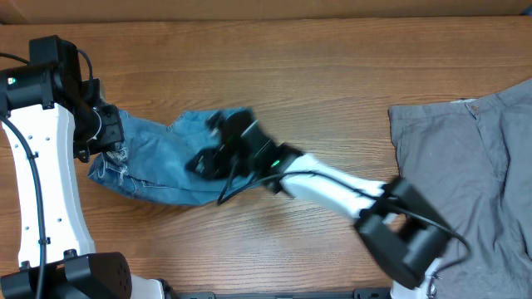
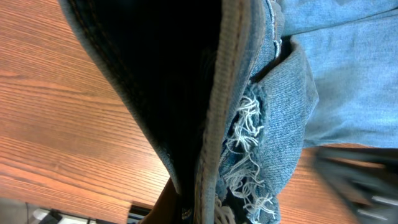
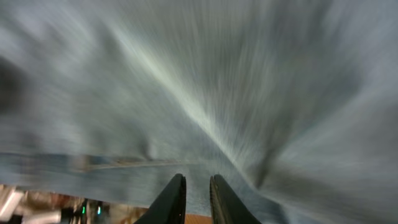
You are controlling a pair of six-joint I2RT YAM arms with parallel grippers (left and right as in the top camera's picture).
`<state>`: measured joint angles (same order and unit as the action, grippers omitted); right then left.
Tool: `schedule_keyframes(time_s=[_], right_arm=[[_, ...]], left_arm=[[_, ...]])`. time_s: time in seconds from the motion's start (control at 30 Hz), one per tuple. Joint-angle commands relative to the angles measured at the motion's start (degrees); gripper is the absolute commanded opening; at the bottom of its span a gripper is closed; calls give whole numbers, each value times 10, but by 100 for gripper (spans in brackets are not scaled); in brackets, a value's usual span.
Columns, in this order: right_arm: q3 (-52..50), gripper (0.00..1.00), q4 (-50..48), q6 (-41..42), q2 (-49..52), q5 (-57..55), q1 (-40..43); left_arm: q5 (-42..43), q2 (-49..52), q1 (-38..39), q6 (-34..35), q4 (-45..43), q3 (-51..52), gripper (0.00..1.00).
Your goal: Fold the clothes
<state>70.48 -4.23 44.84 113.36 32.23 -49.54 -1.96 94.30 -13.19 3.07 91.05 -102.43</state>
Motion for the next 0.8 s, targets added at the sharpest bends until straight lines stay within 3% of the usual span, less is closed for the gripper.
schedule_keyframes(time_s=[0.0, 0.27, 0.43, 0.53, 0.77], right_arm=[[-2, 16, -18, 35, 47, -8, -30], [-2, 15, -26, -3, 60, 45, -31], [-2, 13, -21, -1, 19, 89, 18], [-2, 7, -26, 3, -6, 88, 49], [-2, 4, 26, 20, -20, 92, 124]], left_arm=[[20, 2, 6, 3, 9, -11, 4], [85, 2, 30, -7, 4, -11, 4], [-24, 2, 37, 4, 37, -11, 4], [-30, 2, 35, 18, 56, -8, 4], [-57, 2, 35, 38, 24, 63, 4]])
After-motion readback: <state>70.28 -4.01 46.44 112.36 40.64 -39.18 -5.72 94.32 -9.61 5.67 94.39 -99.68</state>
